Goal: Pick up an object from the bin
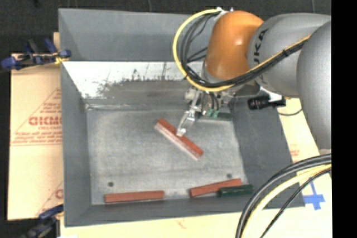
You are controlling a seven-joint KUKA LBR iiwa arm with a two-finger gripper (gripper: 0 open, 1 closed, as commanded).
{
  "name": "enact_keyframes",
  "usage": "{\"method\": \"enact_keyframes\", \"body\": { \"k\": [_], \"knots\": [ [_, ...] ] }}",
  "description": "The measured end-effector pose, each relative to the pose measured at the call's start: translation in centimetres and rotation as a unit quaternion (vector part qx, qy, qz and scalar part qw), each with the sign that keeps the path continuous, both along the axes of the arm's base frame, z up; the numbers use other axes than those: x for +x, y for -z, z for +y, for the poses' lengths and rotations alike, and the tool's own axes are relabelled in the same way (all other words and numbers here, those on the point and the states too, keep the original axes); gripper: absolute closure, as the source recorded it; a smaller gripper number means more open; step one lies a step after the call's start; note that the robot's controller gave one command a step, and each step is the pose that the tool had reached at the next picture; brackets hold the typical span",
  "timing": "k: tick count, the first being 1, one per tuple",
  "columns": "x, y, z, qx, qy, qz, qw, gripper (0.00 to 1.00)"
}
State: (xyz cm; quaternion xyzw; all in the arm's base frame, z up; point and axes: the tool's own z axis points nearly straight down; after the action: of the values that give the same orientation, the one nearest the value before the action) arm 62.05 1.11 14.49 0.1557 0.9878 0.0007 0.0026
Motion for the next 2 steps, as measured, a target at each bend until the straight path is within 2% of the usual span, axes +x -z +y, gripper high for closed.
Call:
{"method": "enact_keyframes", "body": {
  "k": [1, 2],
  "knots": [
    [-1.2, 7.0, -0.2, 0.0, 0.011, -0.0004, 0.9999, 0.0],
    [-1.1, 6.0, -0.1, 0.0, 0.01, 0.0013, 0.9999, 1.0]
  ]
}}
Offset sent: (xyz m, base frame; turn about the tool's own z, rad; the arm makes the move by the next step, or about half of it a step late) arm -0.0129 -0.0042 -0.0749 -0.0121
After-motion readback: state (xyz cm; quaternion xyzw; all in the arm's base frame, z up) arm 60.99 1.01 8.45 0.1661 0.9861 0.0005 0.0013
